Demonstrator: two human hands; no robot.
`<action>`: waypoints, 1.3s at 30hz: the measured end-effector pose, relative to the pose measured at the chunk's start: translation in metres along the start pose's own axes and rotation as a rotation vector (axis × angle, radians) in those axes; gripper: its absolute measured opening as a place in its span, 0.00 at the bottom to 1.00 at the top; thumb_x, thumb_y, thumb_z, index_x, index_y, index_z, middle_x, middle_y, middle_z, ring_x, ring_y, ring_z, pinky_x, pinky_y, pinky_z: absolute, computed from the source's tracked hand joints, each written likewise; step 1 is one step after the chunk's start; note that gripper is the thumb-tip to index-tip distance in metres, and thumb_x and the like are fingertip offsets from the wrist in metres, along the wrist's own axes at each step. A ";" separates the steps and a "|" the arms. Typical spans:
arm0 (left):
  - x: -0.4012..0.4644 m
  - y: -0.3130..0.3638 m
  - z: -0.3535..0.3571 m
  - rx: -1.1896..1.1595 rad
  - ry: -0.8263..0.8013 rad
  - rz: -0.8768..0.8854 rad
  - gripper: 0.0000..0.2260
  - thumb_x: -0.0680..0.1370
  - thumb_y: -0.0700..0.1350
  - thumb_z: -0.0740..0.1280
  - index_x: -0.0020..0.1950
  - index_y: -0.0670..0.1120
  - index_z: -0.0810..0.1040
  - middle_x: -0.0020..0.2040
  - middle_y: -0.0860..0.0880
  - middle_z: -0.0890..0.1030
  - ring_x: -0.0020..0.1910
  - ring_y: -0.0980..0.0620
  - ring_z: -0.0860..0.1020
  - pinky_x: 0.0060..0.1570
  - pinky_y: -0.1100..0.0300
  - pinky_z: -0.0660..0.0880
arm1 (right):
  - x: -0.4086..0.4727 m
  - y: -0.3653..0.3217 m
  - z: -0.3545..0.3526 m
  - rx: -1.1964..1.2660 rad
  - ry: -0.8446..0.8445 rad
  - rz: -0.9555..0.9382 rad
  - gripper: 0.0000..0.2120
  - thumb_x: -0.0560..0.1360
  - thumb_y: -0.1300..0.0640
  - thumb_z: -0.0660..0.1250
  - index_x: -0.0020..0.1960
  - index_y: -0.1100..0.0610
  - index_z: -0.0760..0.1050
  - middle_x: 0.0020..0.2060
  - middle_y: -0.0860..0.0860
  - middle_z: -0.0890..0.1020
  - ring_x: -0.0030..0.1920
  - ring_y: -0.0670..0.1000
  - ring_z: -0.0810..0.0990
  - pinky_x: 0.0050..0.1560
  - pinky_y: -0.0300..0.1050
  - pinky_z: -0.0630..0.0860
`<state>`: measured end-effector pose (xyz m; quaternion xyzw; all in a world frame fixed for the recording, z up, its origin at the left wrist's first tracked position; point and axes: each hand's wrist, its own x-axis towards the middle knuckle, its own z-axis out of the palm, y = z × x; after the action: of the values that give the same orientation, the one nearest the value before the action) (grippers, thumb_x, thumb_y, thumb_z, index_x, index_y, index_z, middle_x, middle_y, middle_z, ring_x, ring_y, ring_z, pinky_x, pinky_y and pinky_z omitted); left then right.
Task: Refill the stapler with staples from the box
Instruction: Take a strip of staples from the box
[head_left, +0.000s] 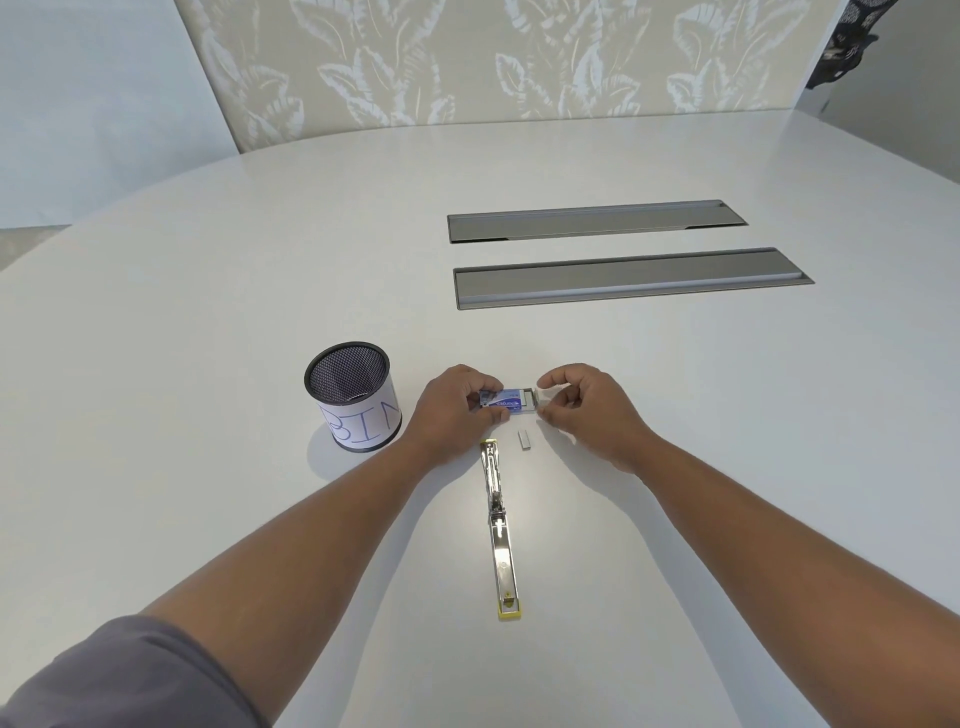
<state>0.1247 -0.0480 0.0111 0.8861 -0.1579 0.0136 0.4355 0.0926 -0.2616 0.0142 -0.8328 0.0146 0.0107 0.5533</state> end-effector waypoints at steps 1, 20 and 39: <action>0.000 0.000 0.000 0.000 0.000 0.000 0.13 0.71 0.42 0.78 0.55 0.46 0.85 0.43 0.57 0.75 0.39 0.61 0.73 0.43 0.67 0.68 | 0.002 0.000 0.001 -0.029 -0.004 0.005 0.10 0.74 0.63 0.73 0.51 0.50 0.81 0.34 0.52 0.78 0.31 0.51 0.71 0.34 0.44 0.71; 0.000 0.001 -0.001 0.011 -0.011 0.004 0.12 0.72 0.41 0.77 0.55 0.45 0.85 0.43 0.56 0.74 0.39 0.61 0.73 0.41 0.75 0.66 | 0.009 0.010 0.010 -0.296 -0.002 -0.318 0.07 0.75 0.69 0.70 0.50 0.61 0.85 0.48 0.50 0.85 0.47 0.47 0.82 0.50 0.30 0.75; 0.000 0.002 0.001 -0.013 -0.004 0.009 0.10 0.71 0.42 0.77 0.53 0.47 0.86 0.47 0.47 0.79 0.46 0.51 0.76 0.47 0.61 0.69 | 0.009 -0.001 0.017 -0.117 0.025 -0.152 0.07 0.74 0.66 0.73 0.48 0.54 0.83 0.43 0.48 0.87 0.42 0.40 0.84 0.51 0.38 0.79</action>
<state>0.1237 -0.0497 0.0119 0.8826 -0.1629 0.0129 0.4408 0.1017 -0.2458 0.0084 -0.8623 -0.0424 -0.0411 0.5029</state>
